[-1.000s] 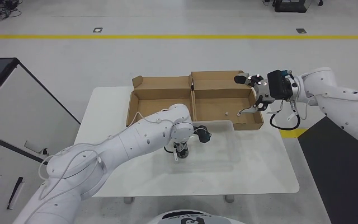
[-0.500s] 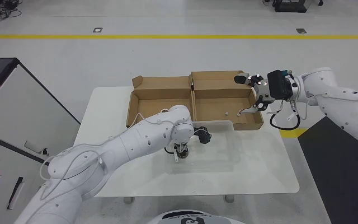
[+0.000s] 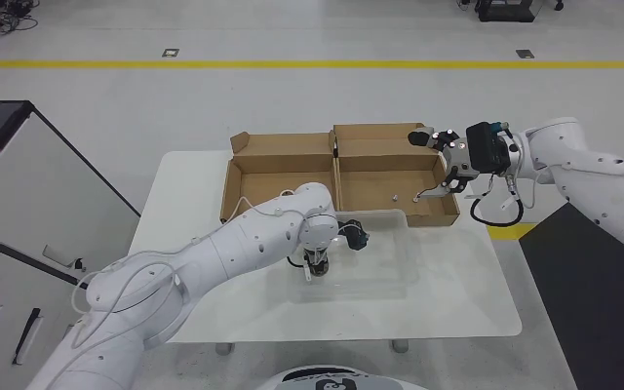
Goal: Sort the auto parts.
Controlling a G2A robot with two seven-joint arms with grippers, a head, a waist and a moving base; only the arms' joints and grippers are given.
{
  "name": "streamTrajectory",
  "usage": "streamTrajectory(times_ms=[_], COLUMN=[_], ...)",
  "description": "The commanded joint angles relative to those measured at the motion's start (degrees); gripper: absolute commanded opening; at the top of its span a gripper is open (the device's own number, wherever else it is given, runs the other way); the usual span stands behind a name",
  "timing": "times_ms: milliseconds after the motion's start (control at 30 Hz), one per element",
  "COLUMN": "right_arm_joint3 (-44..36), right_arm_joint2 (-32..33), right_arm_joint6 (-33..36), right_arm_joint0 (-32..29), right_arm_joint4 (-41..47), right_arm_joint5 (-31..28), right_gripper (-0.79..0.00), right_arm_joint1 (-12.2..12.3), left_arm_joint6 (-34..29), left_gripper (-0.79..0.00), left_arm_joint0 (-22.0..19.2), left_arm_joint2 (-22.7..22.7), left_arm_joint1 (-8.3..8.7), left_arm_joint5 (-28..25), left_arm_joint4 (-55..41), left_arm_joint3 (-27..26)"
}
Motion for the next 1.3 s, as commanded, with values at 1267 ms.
streamTrajectory(times_ms=[1267], right_arm_joint3=[0.0], right_arm_joint2=[0.0], right_arm_joint6=[0.0], right_arm_joint0=[0.0], right_arm_joint4=[0.0], right_arm_joint5=[0.0], right_gripper=[0.000], right_arm_joint1=[0.0], left_arm_joint6=[-5.7], left_gripper=[-0.785], left_arm_joint0=[-5.3], left_arm_joint2=[-16.1], left_arm_joint1=[11.65], left_arm_joint5=[5.7], left_arm_joint4=[-11.5], left_arm_joint3=[-27.0])
